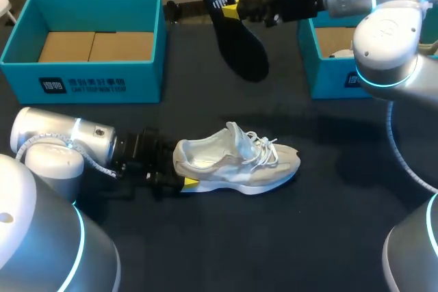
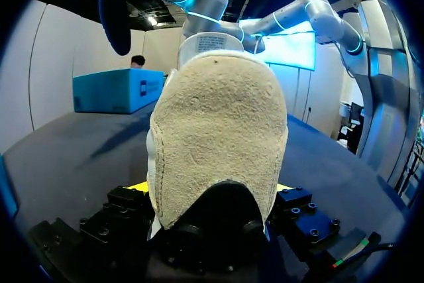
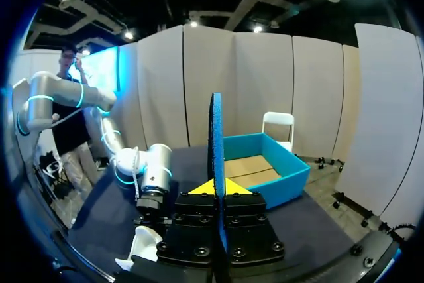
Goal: Take the shoe out of the shoebox, open the shoe tongue, remove and reinsert the insole, then place the shoe into the shoebox
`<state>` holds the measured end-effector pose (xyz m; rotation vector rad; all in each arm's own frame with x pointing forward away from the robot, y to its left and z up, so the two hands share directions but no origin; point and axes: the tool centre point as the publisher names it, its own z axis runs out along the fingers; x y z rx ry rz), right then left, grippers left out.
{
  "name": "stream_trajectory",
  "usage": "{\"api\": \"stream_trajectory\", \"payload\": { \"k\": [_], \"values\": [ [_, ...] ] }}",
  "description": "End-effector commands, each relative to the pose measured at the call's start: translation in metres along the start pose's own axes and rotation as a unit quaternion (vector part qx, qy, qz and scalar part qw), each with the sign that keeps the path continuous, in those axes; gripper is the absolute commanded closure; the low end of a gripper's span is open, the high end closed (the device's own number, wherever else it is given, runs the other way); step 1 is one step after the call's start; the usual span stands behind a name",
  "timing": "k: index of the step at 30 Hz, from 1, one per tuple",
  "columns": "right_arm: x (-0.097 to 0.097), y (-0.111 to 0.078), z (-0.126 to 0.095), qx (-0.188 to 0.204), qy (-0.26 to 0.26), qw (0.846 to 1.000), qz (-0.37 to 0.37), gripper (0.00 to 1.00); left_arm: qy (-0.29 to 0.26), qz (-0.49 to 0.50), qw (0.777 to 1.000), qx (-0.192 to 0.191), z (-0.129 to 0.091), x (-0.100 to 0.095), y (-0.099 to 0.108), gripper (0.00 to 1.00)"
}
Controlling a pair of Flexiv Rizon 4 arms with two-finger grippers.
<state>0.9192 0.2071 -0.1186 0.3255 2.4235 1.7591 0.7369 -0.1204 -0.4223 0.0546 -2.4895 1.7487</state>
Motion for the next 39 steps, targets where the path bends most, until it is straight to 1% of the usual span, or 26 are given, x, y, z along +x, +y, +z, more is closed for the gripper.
{"api": "stream_trajectory", "payload": {
  "k": [1,9,13,15,19,22,24,27,32,36,39],
  "values": [
    [0.0,0.0,0.001,0.0,0.0,1.0,0.0,1.0,0.0,0.0,1.0,-0.001,0.001,0.0,0.001,1.0],
    [0.0,0.0,0.001,0.0,0.0,1.0,0.0,1.0,0.0,0.0,1.0,-0.001,0.001,0.0,0.001,1.0],
    [-0.006,0.008,-0.014,-0.001,0.029,0.999,0.043,1.0,0.0,0.0,1.0,-0.001,0.001,0.0,0.001,1.0],
    [-0.008,0.014,-0.022,0.002,0.041,0.997,0.07,1.0,0.0,0.0,1.0,-0.001,0.001,0.0,0.001,1.0],
    [-0.012,0.027,-0.035,0.002,0.042,0.993,0.11,1.0,0.0,0.0,1.0,-0.001,0.001,0.0,0.001,1.0],
    [-0.013,0.037,-0.038,0.005,0.048,0.99,0.134,1.0,0.0,0.0,1.0,-0.001,0.001,0.0,0.001,1.0],
    [-0.014,0.047,-0.039,-0.001,0.059,0.987,0.149,1.0,0.0,0.0,1.0,-0.001,0.001,0.0,0.001,1.0],
    [-0.015,0.06,-0.04,0.004,0.076,0.984,0.161,1.0,0.0,0.0,1.0,-0.001,0.001,0.0,0.001,1.0],
    [-0.014,0.08,-0.044,-0.004,0.095,0.978,0.186,1.0,0.0,0.0,1.0,-0.001,0.001,0.0,0.001,1.0],
    [-0.011,0.088,-0.047,-0.002,0.105,0.974,0.201,1.0,0.0,0.0,1.0,-0.001,0.001,0.0,0.001,1.0],
    [-0.007,0.09,-0.048,0.0,0.107,0.972,0.211,1.0,0.0,0.0,1.0,-0.001,0.001,0.0,0.001,1.0]
  ]
}}
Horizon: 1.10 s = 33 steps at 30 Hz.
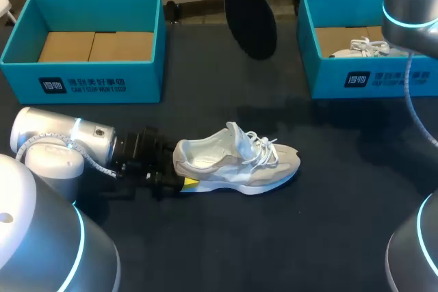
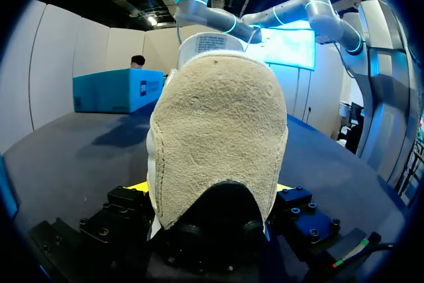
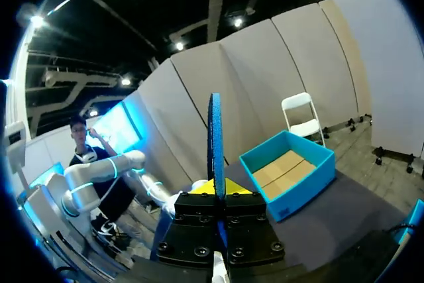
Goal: Take the shoe out of the shoebox, open the shoe tongue, remove and reinsert the insole, then place the shoe into the shoebox
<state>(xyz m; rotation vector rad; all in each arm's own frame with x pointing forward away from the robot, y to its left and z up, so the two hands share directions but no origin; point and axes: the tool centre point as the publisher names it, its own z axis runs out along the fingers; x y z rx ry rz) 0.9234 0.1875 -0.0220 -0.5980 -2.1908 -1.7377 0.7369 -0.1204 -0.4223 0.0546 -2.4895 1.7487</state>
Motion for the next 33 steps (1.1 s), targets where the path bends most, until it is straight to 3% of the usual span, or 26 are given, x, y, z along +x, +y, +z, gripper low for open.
{"api": "stream_trajectory", "payload": {
  "k": [1,13,33],
  "values": [
    [0.003,0.003,0.0,0.013,-0.001,1.0,0.01,1.0,0.0,0.0,1.0,-0.001,0.001,0.0,0.001,1.0],
    [0.041,0.003,-0.001,0.011,-0.01,0.998,0.065,1.0,0.0,0.0,1.0,-0.001,0.001,0.0,0.001,1.0],
    [0.042,0.003,-0.001,0.015,-0.009,0.997,0.078,1.0,0.0,0.0,1.0,-0.001,0.001,0.0,0.001,1.0]
  ]
}}
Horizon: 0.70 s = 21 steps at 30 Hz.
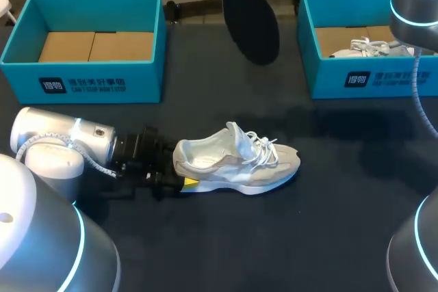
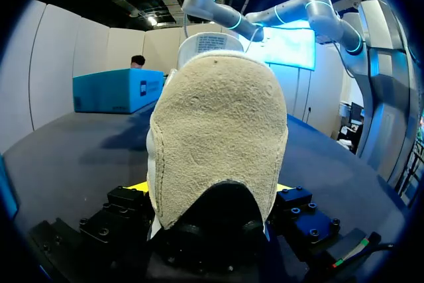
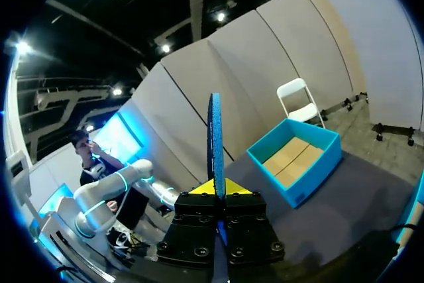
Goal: Take the shoe out of the shoebox, open the shoe tongue, remove and reinsert the insole, then place the shoe into the shoebox
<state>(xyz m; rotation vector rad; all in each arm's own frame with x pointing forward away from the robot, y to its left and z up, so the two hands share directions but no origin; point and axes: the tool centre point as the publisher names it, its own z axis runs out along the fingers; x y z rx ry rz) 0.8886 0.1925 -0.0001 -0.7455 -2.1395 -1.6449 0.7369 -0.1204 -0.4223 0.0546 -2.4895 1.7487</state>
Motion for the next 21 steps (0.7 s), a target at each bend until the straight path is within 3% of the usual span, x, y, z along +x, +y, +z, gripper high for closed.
{"api": "stream_trajectory", "payload": {
  "k": [1,6,14,21],
  "values": [
    [0.003,0.0,0.001,0.005,0.009,1.0,0.013,1.0,0.0,0.0,1.0,-0.001,0.001,0.0,0.001,1.0],
    [0.02,-0.003,-0.01,-0.004,0.016,0.999,0.046,1.0,0.0,0.0,1.0,-0.001,0.001,0.0,0.001,1.0],
    [0.052,0.0,-0.029,-0.061,0.0,0.995,0.076,1.0,0.0,0.0,1.0,-0.001,0.001,0.0,0.001,1.0],
    [0.077,0.0,-0.034,-0.083,-0.014,0.992,0.091,1.0,0.0,0.0,1.0,-0.001,0.001,0.0,0.001,1.0]
  ]
}}
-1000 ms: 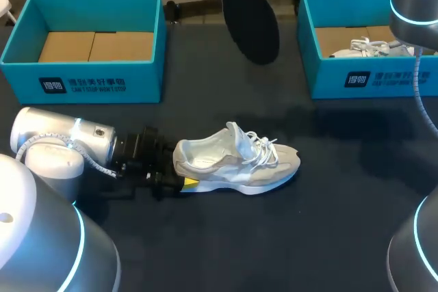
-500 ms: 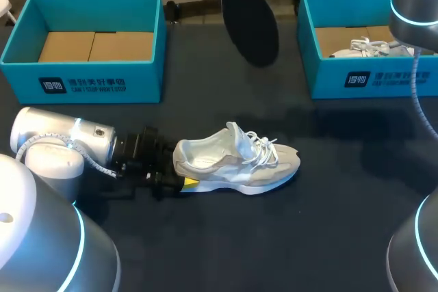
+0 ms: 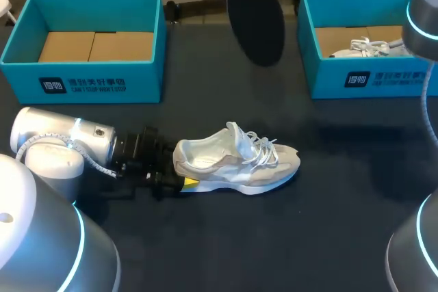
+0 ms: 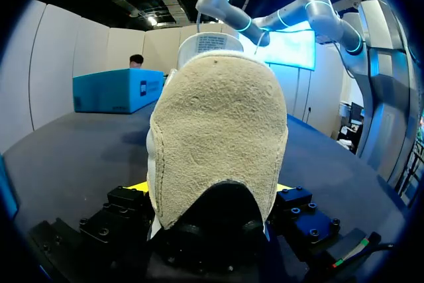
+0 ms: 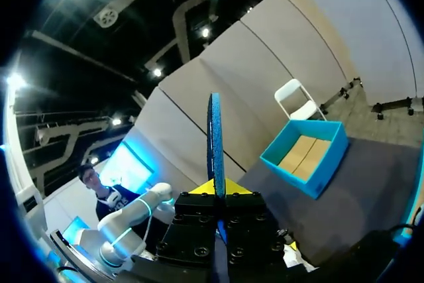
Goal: Take the shoe out of the shoebox, open the shoe tongue, remove and reinsert the insole, then place the shoe into the shoebox
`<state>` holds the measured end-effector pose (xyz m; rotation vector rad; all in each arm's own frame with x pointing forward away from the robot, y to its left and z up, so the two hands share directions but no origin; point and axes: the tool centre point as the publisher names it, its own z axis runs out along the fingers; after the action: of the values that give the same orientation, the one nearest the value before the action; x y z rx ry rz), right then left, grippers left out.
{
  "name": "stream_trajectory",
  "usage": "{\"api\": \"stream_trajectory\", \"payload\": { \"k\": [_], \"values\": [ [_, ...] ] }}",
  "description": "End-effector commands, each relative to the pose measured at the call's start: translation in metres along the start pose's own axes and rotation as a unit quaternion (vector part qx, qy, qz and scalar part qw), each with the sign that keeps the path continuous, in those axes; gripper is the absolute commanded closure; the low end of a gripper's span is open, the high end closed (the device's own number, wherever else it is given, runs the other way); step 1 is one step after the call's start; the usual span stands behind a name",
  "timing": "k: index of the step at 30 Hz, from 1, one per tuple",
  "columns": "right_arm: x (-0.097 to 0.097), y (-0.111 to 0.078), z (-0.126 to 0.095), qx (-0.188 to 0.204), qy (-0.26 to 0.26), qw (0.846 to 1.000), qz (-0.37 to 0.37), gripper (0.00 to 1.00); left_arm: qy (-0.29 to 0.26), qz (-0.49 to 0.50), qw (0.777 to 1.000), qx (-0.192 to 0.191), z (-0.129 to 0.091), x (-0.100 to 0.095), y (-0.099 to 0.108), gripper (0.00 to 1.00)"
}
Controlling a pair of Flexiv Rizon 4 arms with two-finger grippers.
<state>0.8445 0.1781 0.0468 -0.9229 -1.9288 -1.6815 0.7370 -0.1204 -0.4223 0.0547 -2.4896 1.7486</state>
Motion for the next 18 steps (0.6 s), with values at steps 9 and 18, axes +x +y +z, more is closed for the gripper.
{"api": "stream_trajectory", "payload": {
  "k": [9,18],
  "values": [
    [0.037,-0.017,-0.004,-0.05,-0.022,0.998,0.006,1.0,0.0,0.0,1.0,-0.001,0.001,0.0,0.001,1.0],
    [0.061,-0.04,-0.003,-0.059,-0.022,0.998,0.011,1.0,0.0,0.0,1.0,-0.001,0.001,0.0,0.001,1.0]
  ]
}}
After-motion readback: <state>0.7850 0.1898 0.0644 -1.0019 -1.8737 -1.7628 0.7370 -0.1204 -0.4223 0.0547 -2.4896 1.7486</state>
